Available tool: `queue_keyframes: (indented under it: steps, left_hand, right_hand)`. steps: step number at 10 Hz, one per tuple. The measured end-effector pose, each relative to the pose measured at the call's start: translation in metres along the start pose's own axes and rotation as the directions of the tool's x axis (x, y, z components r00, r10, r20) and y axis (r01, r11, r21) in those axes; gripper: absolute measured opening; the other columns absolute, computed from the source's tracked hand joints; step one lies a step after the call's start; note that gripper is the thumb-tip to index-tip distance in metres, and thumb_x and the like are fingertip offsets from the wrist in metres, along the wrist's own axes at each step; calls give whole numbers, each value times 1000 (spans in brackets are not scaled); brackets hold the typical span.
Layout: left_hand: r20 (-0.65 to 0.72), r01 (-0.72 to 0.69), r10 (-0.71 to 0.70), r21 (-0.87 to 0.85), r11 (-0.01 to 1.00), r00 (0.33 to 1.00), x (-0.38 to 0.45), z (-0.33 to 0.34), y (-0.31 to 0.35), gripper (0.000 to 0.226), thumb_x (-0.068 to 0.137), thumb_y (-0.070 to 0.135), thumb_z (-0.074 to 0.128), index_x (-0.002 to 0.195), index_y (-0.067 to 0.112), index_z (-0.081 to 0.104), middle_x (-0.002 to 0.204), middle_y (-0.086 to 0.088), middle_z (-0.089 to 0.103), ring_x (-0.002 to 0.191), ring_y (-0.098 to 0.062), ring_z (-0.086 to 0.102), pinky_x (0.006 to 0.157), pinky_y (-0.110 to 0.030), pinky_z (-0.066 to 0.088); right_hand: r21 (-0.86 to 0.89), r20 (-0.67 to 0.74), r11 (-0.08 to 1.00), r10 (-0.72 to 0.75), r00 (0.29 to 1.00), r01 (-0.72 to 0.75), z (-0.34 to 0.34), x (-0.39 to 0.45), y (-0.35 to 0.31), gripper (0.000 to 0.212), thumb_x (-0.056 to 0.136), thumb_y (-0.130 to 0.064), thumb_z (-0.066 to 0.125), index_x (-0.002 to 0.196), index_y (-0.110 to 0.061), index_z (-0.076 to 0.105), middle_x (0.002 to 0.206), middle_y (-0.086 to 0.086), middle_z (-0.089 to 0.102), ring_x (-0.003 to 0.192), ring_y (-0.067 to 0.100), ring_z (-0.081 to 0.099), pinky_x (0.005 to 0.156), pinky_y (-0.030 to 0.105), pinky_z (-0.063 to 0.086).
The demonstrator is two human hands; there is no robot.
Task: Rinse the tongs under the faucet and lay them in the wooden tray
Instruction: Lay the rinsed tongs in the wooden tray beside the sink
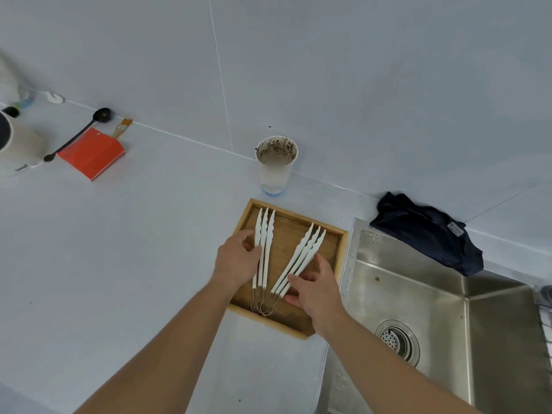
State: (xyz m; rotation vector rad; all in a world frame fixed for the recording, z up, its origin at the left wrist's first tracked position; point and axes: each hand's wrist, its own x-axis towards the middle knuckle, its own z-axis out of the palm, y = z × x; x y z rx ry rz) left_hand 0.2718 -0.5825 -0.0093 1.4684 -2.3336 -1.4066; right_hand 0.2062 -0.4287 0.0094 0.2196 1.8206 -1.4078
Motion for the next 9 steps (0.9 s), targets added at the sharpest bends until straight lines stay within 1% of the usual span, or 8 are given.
queue_keyframes:
  steps: [2,3,4,5,6,7,8,9]
  left_hand:
    - [-13,-11,10,-30,999,1000,-5,2,1,35,99,30,59,133,29,61,107,11,62,74,5,54,55,-8,35]
    - [5,2,-1,-59,998,1000,-7,0,3,36,100,29,56,136,27,61,117,6,65,77,4,55,59,-11,39]
    - [16,27,-26,-106,994,1000,-10,-5,4,38,101,27,54,138,23,59,132,0,64,98,-5,55,82,-20,43]
    - [39,73,-68,-162,984,997,-13,-9,5,40,100,28,55,139,23,58,134,0,62,108,-11,56,96,-27,48]
    - [111,136,-114,-211,968,987,-19,-16,8,42,100,30,56,142,23,54,137,-1,61,121,-21,60,106,-45,50]
    - [153,160,-129,-210,964,980,-25,-21,12,44,101,32,54,144,22,53,139,-2,60,125,-23,58,109,-45,47]
    - [157,174,-141,-225,959,978,-36,-30,16,42,101,32,52,142,20,56,128,3,64,117,-17,61,107,-40,48]
    - [181,203,-141,-388,899,973,-51,-38,19,29,101,30,56,128,20,62,111,4,71,103,-14,68,88,-33,57]
  right_hand:
    - [-91,-38,994,-60,997,57,-6,2,0,73,93,-3,67,152,-32,38,104,2,69,94,17,73,73,36,65]
    - [-124,-18,991,-56,998,53,-4,4,-2,69,94,-4,65,151,-32,40,104,1,69,94,17,73,72,34,65]
    - [-85,-8,996,-29,1000,29,-6,3,-7,59,97,-10,62,149,-32,45,106,-3,69,93,14,72,62,22,61]
    - [-11,-5,1000,28,1000,-28,-8,0,-13,46,101,-15,57,144,-27,52,113,0,71,97,16,72,71,28,63]
    - [107,17,983,146,989,-147,-13,-4,-26,25,103,-22,55,124,-14,64,110,8,72,98,22,71,81,34,61]
    - [139,57,972,184,981,-190,-20,-9,-34,17,103,-25,56,112,-13,63,107,11,72,98,25,70,79,34,59]
    - [111,73,977,173,982,-180,-29,-19,-42,28,102,-26,57,124,-10,60,118,14,68,108,28,66,98,41,55]
    - [142,84,978,140,987,-151,-42,-32,-50,35,102,-25,58,132,-8,57,128,16,64,114,30,64,96,42,56]
